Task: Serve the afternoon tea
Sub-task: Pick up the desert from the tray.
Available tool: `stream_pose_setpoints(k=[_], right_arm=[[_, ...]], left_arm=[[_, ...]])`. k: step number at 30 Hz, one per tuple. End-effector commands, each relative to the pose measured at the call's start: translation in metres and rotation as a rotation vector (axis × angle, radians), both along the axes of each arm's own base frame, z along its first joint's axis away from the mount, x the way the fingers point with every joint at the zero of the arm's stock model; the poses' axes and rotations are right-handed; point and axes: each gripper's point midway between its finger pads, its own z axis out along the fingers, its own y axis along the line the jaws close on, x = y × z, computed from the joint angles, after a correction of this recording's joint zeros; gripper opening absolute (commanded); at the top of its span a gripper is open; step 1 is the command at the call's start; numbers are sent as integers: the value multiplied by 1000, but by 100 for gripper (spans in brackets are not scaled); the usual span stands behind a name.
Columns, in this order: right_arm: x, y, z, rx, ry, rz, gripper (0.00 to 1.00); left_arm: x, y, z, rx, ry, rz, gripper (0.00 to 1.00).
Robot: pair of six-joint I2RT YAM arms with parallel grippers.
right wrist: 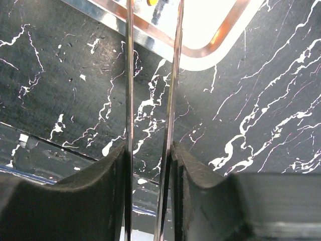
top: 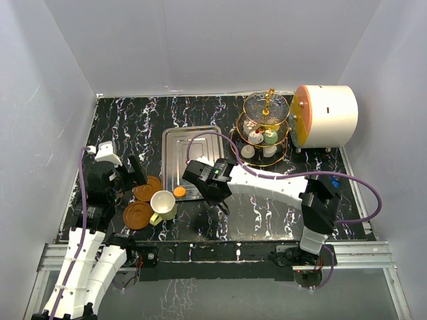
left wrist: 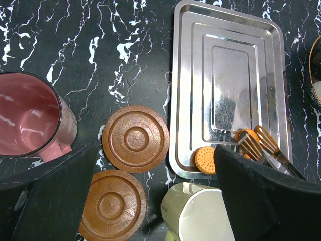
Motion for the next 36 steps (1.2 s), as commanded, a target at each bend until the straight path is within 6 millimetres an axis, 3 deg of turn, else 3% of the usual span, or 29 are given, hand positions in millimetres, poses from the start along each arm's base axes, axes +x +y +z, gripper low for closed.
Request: stream_pose_setpoints(k=[1,8,28,32,36], right_arm=[[7,10,22,51,-51,-3,27],[10,14,35,99,-81,-13,21],[7,28,63,227,-89,12,20],[13,28,84,259,-135,8,20],[24,24,122,288,-217,-4,19]], left_arm=[[2,-1,9,2,-19,-7,99],[2,-1,9,2,-19,-7,99],[2,-1,8,2,-17,-6,99],[1,-1,9,2,-19,-6,99],[1,0,10,2,-23,-5,99]])
